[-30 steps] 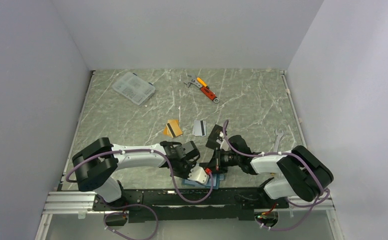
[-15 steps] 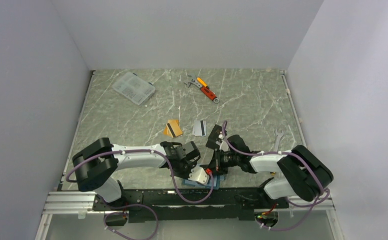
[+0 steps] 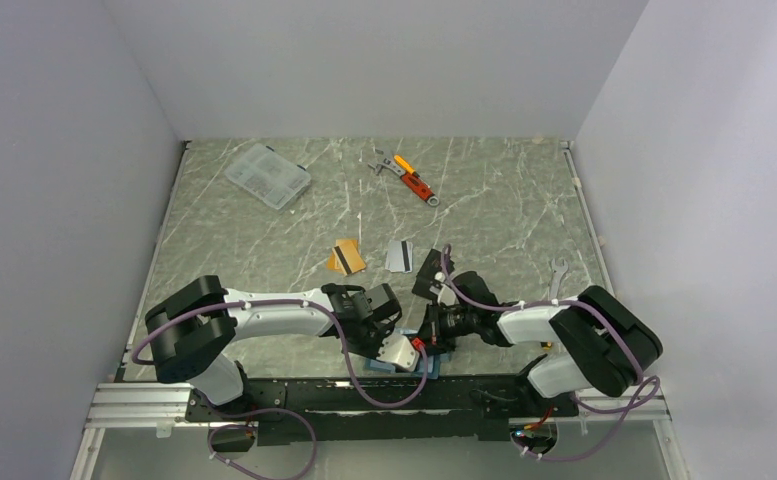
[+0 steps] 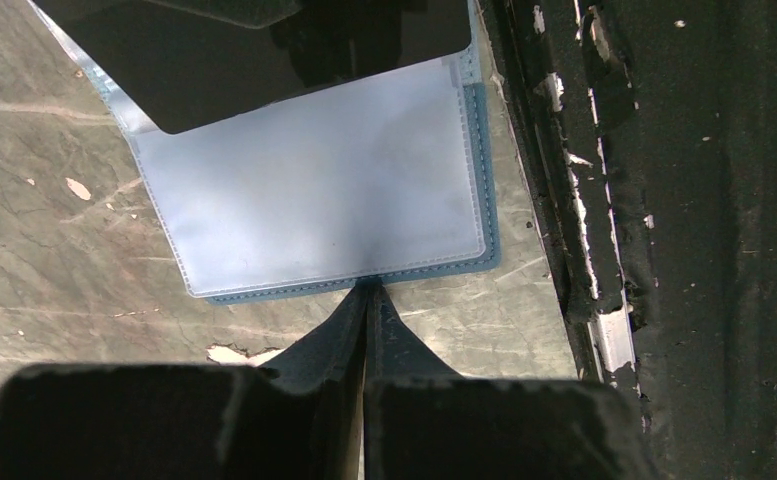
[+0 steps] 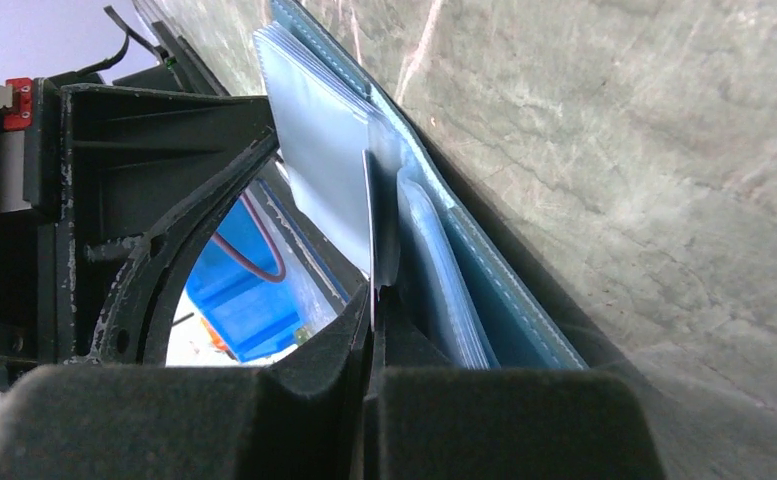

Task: Put the credit cards into the card holder
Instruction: Insert the credit card into the card holder.

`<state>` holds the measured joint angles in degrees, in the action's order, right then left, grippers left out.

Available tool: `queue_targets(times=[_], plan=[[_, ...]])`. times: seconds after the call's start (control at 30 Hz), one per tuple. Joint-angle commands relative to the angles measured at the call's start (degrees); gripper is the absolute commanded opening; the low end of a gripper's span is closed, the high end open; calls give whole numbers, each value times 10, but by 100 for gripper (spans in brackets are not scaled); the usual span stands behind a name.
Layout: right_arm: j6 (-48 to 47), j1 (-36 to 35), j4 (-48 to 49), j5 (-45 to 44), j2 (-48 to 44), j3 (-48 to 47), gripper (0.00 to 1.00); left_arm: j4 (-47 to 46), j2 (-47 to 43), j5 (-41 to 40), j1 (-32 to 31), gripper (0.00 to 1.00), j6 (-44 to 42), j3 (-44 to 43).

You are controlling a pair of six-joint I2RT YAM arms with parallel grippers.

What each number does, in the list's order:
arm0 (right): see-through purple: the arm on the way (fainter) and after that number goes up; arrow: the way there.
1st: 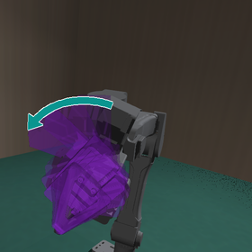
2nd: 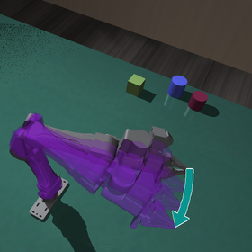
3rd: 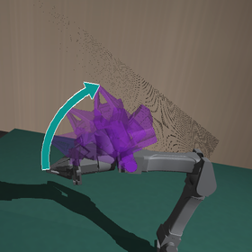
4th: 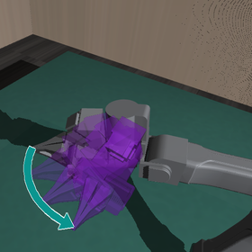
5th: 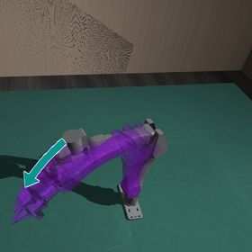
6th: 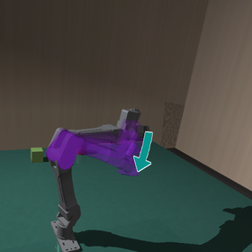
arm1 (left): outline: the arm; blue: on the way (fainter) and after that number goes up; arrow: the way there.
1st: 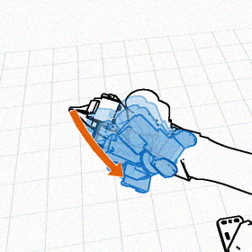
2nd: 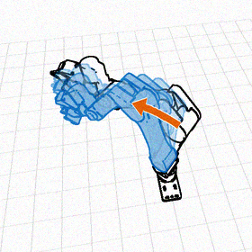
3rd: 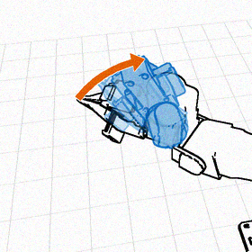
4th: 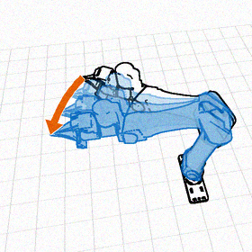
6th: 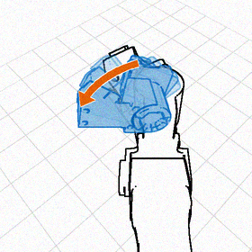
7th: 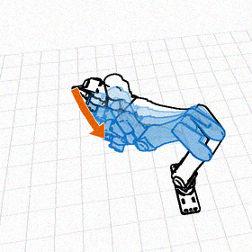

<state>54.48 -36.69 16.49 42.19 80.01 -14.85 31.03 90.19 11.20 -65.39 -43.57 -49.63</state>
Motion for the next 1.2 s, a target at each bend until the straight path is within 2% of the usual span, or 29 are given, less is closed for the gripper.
queue_targets(times=[0.0,0.33,0.67,0.9,1.17], plan=[[-9,-6,2,-4,20,-12,0,-28,15,5,-7,7,6,11],[-39,-5,-24,-32,45,-59,0,-26,16,4,-11,7,3,13],[-34,-5,-53,-63,14,-28,0,-25,13,7,-11,6,2,13],[-23,-5,-54,-51,-30,9,0,-24,14,5,-15,5,2,10],[-48,-6,-53,-13,3,-7,0,-23,14,1,-17,4,2,9]])
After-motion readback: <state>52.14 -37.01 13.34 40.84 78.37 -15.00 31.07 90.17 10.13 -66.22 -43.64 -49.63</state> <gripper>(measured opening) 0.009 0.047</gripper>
